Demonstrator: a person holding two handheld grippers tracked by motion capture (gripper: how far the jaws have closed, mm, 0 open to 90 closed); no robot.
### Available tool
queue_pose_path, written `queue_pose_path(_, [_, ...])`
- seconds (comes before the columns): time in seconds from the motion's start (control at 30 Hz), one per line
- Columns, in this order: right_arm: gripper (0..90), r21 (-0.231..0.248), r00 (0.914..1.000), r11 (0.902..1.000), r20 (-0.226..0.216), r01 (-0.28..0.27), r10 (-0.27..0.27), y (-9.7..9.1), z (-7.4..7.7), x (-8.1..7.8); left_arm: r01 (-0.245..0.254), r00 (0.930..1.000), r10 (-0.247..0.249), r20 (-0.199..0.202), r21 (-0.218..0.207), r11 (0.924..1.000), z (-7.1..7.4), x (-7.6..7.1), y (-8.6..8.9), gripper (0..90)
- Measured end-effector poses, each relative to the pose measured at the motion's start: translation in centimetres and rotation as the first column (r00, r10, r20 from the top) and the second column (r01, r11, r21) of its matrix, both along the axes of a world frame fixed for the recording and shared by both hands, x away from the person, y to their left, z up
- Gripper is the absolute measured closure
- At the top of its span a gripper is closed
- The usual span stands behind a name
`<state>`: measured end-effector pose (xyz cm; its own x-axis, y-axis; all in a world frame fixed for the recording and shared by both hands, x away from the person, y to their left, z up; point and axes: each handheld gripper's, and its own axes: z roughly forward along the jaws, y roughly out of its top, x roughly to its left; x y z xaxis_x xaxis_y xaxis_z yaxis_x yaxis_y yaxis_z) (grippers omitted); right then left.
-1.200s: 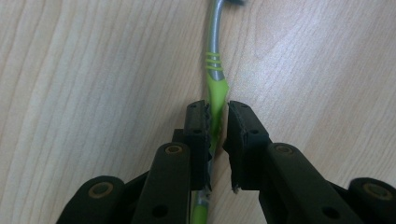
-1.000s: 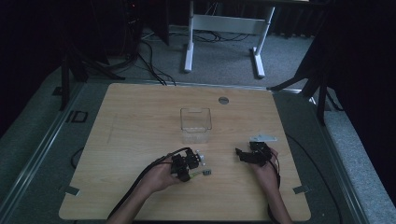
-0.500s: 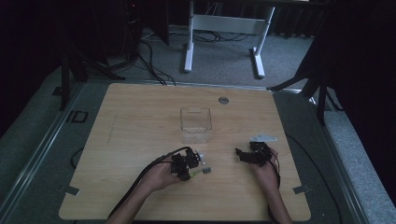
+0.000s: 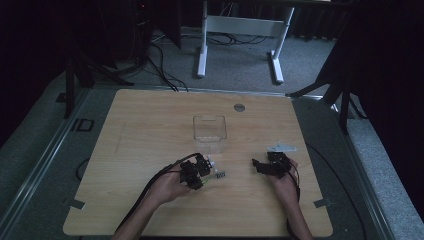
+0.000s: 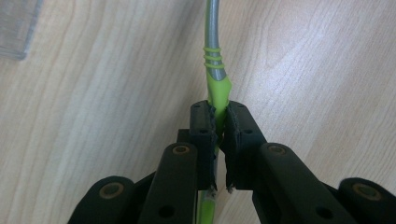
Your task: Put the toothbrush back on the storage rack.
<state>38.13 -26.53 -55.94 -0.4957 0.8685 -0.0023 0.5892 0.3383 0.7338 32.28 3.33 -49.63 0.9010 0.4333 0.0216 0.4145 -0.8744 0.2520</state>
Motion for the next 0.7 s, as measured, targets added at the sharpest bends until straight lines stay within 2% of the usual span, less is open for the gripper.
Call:
queue_pose_path(0.27, [25.7,0.0,1.0,1.0,0.0,0.0,0.0,0.0,0.0,0.0,-0.013,0.9996,0.013,0.026,-0.006,0.9999,0.8,0.2,0.4,82.5])
queue_pose_path(0.7, [25.6,0.0,1.0,1.0,0.0,0.0,0.0,0.0,0.0,0.0,-0.059,0.9953,0.064,0.072,-0.063,0.9962,2.3,0.5,1.3,82.5])
